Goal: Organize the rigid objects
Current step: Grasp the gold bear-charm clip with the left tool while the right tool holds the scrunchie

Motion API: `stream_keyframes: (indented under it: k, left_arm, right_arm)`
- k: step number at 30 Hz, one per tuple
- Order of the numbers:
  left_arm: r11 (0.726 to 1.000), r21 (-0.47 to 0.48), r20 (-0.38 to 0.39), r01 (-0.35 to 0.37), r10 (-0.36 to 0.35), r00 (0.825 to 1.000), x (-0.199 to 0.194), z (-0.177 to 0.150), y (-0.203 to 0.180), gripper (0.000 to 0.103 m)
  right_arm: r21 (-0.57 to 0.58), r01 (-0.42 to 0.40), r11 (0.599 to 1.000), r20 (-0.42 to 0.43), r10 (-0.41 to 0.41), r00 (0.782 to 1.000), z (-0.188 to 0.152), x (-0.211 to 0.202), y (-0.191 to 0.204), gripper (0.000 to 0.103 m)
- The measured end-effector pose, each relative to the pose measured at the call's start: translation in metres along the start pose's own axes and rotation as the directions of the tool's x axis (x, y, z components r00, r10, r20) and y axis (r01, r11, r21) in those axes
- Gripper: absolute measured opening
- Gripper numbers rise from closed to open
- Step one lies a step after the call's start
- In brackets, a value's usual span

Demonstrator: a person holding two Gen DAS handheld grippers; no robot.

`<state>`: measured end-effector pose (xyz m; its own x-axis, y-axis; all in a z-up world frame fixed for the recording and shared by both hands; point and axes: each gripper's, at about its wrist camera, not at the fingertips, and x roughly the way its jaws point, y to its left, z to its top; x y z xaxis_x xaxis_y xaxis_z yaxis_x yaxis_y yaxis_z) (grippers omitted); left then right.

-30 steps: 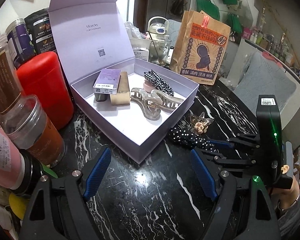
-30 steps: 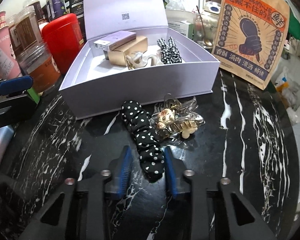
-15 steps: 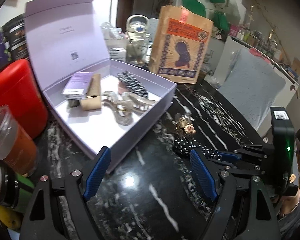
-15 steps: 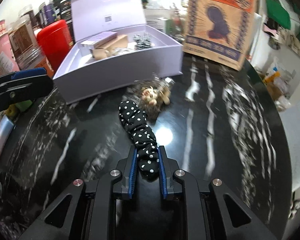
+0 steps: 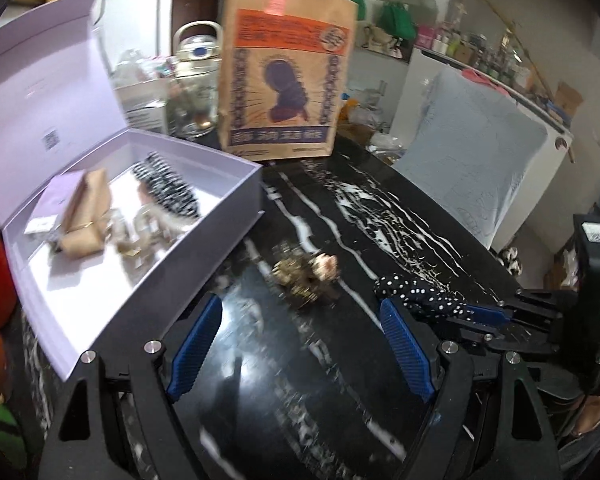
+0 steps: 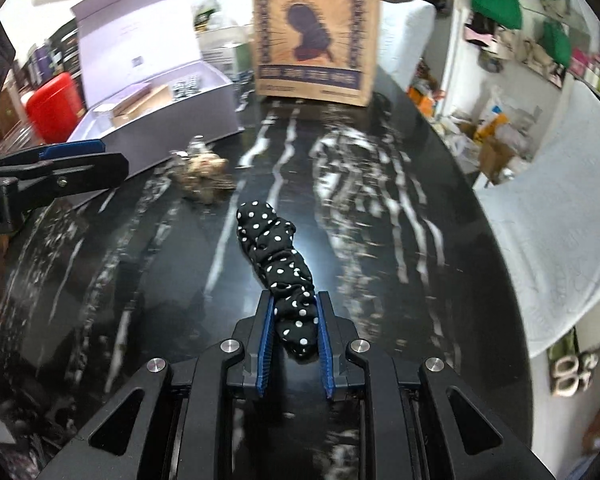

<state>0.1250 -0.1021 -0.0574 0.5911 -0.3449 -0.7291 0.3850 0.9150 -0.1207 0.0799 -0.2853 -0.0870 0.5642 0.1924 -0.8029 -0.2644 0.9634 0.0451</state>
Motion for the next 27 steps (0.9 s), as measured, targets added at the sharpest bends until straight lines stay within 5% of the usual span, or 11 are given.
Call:
stream_keyframes:
  k: [5, 10, 24, 27]
  left_arm:
    - [0.999, 0.049, -0.06, -0.002, 0.005, 0.998, 0.025, 0.009, -0.011, 0.082]
    - [0.998, 0.059, -0.095, -0.005, 0.01, 0.995, 0.041, 0.014, -0.012, 0.082]
    - [0.994, 0.106, -0.15, -0.014, 0.03, 0.988, 0.074, 0.014, -0.013, 0.082]
    - [0.994, 0.111, -0.134, -0.022, 0.037, 0.99, 0.074, 0.014, -0.012, 0.071]
  right_arm:
    - [0.017, -0.007, 1.0, 0.005, 0.007, 1.0, 0.0, 0.0, -0.011, 0.023]
    - [-0.008, -0.007, 1.0, 0.01, 0.007, 1.0, 0.004, 0.005, -0.011, 0.054]
    - [-0.018, 0.001, 1.0, 0.018, -0.001, 1.0, 0.018, 0.017, -0.013, 0.055]
    - [-0.021, 0.006, 1.0, 0.018, -0.006, 1.0, 0.018, 0.018, -0.012, 0.055]
